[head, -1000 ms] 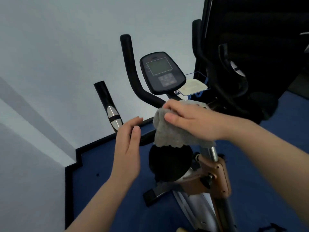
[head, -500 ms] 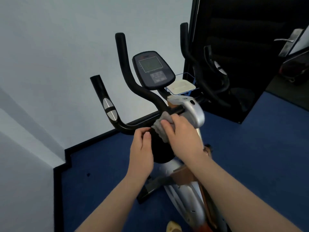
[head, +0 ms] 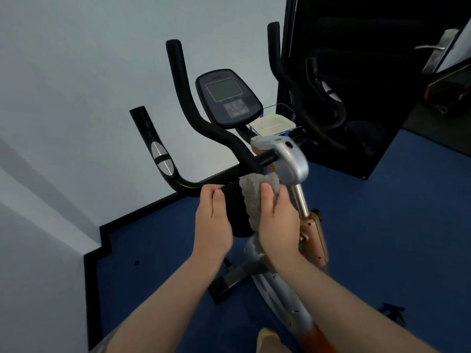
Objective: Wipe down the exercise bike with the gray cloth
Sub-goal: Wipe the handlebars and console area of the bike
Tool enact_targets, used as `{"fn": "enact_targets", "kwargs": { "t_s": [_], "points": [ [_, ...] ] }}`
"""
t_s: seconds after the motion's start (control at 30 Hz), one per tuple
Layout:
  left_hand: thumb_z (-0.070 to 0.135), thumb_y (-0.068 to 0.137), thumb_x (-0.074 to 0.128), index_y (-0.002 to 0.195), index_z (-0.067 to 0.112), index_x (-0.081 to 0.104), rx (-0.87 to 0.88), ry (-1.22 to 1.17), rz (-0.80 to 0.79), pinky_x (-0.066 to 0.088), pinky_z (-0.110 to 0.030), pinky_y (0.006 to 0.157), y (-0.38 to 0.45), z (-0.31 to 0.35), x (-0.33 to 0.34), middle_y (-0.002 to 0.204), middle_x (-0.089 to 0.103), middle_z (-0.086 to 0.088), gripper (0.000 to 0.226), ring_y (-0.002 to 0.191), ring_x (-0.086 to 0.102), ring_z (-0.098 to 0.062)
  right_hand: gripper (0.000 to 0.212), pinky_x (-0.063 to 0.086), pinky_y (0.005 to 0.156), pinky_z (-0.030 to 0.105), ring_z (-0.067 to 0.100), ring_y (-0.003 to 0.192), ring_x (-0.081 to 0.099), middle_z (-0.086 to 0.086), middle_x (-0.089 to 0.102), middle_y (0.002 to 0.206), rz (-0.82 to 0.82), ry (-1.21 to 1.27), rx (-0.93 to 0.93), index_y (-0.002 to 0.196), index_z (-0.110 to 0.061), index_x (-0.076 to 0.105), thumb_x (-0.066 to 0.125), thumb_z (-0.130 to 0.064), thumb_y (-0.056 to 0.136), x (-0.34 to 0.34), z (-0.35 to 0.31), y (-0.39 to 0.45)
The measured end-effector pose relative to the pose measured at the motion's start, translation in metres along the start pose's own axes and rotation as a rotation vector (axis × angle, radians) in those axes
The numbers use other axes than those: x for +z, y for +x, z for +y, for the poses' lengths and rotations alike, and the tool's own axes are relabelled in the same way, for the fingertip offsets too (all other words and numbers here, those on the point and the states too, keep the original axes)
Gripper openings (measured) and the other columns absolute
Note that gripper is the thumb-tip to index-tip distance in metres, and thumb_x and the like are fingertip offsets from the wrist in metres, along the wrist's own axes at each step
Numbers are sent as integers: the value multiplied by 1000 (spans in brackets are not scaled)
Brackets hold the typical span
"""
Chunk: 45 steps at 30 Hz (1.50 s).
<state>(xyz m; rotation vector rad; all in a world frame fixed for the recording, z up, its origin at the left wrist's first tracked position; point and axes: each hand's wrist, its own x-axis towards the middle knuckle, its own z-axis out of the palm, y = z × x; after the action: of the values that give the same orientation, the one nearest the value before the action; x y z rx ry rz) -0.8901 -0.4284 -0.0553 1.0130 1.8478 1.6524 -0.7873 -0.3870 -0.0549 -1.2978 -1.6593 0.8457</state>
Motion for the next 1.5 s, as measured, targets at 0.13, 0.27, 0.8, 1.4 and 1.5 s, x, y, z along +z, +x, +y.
{"fn": "enact_targets", "kwargs": {
  "t_s": [0.13, 0.27, 0.8, 1.4, 1.5],
  "points": [
    [24, 106, 34, 98, 19, 56, 16, -10, -7, 45, -29, 62, -1, -1, 0, 76, 59, 5, 24, 68, 53, -7, 44, 47, 66, 36, 20, 71, 59, -4, 58, 71, -95, -180, -41, 82, -21, 49, 27, -55, 98, -5, -7, 36],
    [25, 106, 33, 97, 19, 55, 37, -21, 1, 45, -21, 61, -1, -2, 0, 73, 58, 11, 25, 68, 53, -4, 49, 51, 66, 37, 17, 72, 63, -5, 60, 76, -17, -66, -29, 96, -25, 43, 17, -66, 89, 2, 1, -1],
    [35, 107, 26, 117, 11, 55, -112, -201, -31, 47, -15, 84, -7, 8, 2, 113, 63, -5, 39, 101, 58, -7, 46, 53, 84, 42, 33, 110, 53, 21, 49, 125, 118, -306, -318, 133, -9, 51, 65, -20, 90, 9, 7, -17],
    [29, 107, 32, 105, -1, 50, -91, -153, -15, 42, -24, 78, -6, 9, 2, 95, 54, -9, 35, 87, 49, -15, 36, 30, 46, 28, 21, 69, 54, -10, 51, 74, -210, -494, -283, 106, -23, 38, 30, -56, 98, -19, -3, 34],
    [29, 107, 32, 102, 2, 51, -65, -131, -14, 42, -12, 69, -4, 5, 2, 90, 54, -3, 34, 80, 49, -6, 37, 52, 71, 42, 20, 94, 61, -1, 59, 106, -40, -171, -109, 122, -21, 41, 41, -48, 97, 2, -3, -2]
  ]
}}
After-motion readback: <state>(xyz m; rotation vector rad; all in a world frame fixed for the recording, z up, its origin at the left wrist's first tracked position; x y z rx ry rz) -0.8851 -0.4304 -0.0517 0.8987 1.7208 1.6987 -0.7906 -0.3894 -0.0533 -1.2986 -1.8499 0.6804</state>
